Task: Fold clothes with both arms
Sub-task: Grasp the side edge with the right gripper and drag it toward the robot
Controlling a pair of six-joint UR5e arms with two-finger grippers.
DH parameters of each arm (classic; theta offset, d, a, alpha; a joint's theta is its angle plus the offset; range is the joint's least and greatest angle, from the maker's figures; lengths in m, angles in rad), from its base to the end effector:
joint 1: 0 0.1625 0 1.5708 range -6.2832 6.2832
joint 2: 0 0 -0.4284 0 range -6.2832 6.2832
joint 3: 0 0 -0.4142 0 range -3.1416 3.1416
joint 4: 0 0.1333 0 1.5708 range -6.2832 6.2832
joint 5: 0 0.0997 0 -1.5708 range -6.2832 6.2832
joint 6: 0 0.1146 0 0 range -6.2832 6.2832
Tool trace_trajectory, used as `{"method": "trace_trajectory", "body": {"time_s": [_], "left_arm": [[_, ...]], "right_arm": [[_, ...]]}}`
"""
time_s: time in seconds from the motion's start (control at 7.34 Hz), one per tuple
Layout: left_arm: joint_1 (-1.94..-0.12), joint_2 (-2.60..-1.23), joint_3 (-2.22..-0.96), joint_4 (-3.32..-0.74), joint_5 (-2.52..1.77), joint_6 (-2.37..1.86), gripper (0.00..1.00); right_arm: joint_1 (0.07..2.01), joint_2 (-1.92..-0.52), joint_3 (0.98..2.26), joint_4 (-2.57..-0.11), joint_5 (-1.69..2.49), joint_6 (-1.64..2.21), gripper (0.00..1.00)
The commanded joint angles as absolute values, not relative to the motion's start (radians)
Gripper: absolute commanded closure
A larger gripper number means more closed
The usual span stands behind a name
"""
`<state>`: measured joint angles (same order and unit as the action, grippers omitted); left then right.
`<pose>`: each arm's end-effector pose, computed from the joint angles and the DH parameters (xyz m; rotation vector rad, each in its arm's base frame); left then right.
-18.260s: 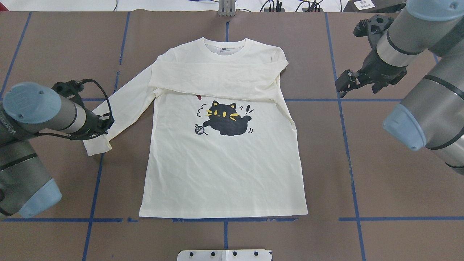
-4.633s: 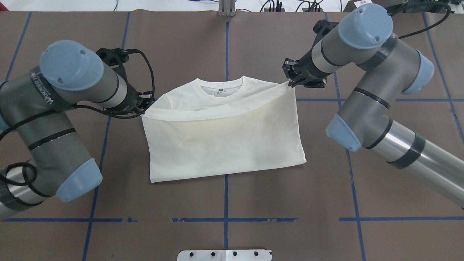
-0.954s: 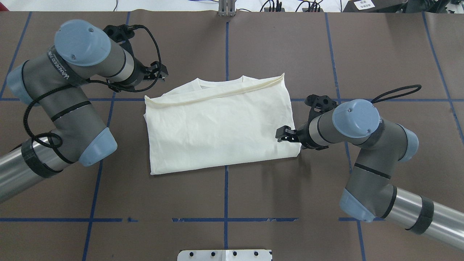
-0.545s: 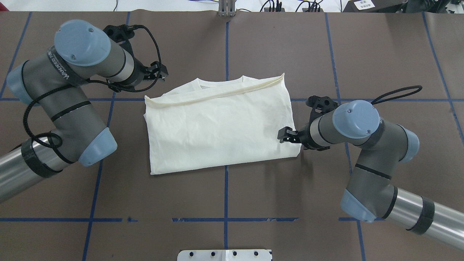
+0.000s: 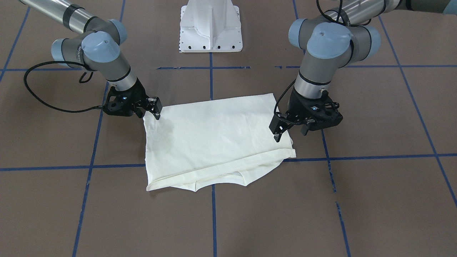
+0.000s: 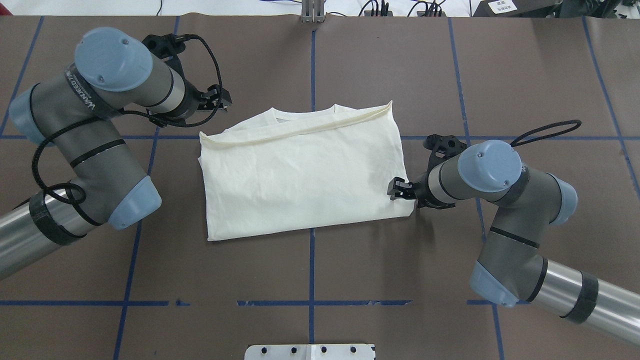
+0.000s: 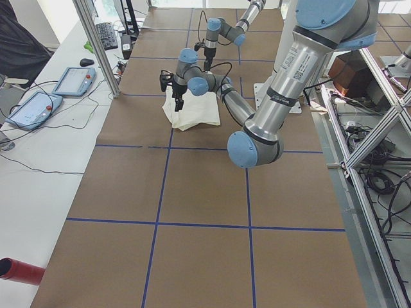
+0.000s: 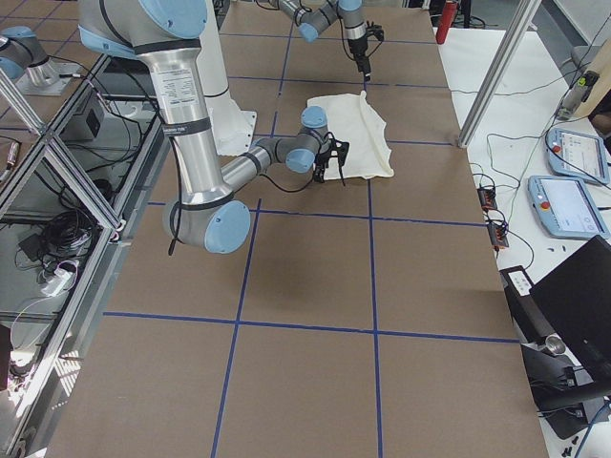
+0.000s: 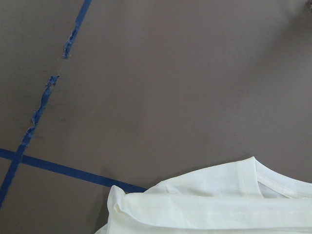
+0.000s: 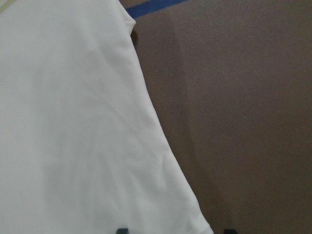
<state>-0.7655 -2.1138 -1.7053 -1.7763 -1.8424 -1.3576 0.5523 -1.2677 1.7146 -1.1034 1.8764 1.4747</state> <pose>0.4284 -0.5539 0.2627 0.1897 0.8994 -0.3933 -0.5005 -0.4245 0.3801 0.0198 -0.9528 0.2816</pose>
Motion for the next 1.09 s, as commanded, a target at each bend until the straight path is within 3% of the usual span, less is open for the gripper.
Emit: {"method": "trace_trajectory", "body": {"time_s": [0.0, 0.14, 0.41, 0.95], "left_arm": [[-0.765, -2.114, -1.704, -1.776, -1.842, -1.358, 0.0], [-0.765, -2.114, -1.704, -1.776, -1.842, -1.358, 0.0], [-0.765, -2.114, -1.704, -1.776, -1.842, -1.358, 0.0], [-0.764, -2.112, -1.703, -1.776, -1.839, -1.358, 0.0]], "right_arm": [[0.552, -1.262, 1.721, -1.13, 1.878, 1.474, 0.92], [0.552, -1.266, 1.727, -1.132, 1.878, 1.474, 1.0], [0.557, -1.281, 1.747, -1.131, 1.878, 1.474, 1.0], [0.416, -1.552, 2.02, -1.131, 1.83, 1.477, 1.0]]}}
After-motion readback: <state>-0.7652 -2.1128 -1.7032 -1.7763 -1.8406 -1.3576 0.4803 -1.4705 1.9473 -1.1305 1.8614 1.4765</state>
